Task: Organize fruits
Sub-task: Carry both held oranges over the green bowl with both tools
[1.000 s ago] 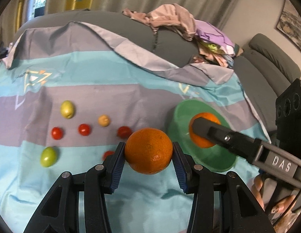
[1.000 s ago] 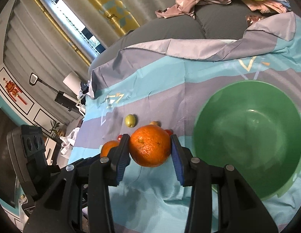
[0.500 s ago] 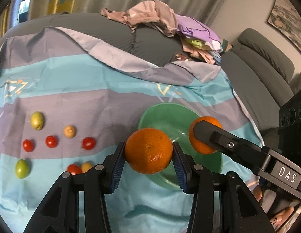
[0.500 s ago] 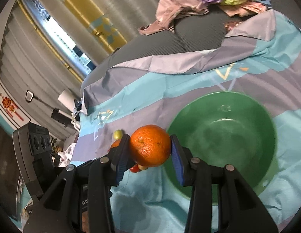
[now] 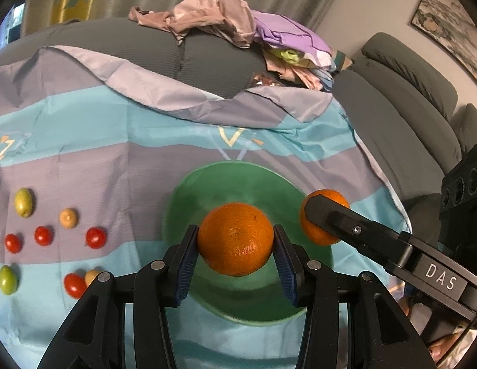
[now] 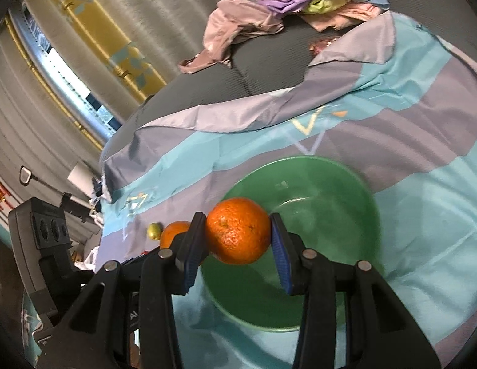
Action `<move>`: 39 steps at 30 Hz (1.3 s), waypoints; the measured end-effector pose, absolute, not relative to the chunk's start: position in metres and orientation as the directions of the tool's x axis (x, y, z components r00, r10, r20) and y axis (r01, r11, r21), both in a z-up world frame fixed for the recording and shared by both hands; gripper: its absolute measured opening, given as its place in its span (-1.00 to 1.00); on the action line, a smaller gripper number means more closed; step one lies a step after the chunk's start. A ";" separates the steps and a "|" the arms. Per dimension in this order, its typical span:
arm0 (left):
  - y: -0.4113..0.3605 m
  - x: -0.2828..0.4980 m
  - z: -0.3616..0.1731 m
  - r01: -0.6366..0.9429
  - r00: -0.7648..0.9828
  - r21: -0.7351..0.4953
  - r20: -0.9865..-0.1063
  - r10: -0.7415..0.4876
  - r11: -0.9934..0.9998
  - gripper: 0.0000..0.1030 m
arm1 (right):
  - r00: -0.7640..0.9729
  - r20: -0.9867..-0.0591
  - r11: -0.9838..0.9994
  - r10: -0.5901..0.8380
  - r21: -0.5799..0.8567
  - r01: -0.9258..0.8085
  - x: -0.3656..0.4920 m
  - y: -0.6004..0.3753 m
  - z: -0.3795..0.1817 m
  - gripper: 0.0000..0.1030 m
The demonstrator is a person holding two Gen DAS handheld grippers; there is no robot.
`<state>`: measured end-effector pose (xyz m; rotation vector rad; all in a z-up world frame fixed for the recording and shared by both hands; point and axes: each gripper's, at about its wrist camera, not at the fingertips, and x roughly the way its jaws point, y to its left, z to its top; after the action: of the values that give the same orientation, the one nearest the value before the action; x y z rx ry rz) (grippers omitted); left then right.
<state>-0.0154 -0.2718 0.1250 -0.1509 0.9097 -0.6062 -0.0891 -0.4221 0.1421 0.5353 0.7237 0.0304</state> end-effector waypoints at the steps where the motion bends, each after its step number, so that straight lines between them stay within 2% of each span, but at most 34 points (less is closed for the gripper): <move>1: -0.275 -0.015 0.124 0.432 0.455 -0.370 -0.697 -0.553 0.822 -0.08 | 0.755 -0.623 0.865 0.204 0.476 0.159 -0.089 -0.424 0.142 -0.17; 39: -0.327 -0.010 0.088 0.494 0.350 -0.362 -0.750 -0.562 0.791 -0.08 | 0.678 -0.727 0.843 0.112 0.431 0.323 -0.079 -0.475 0.111 -0.17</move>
<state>-0.0096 -0.3269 0.0878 -0.0765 1.0017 -0.6842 -0.0787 -0.4749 0.1112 0.5724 0.8291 -0.1259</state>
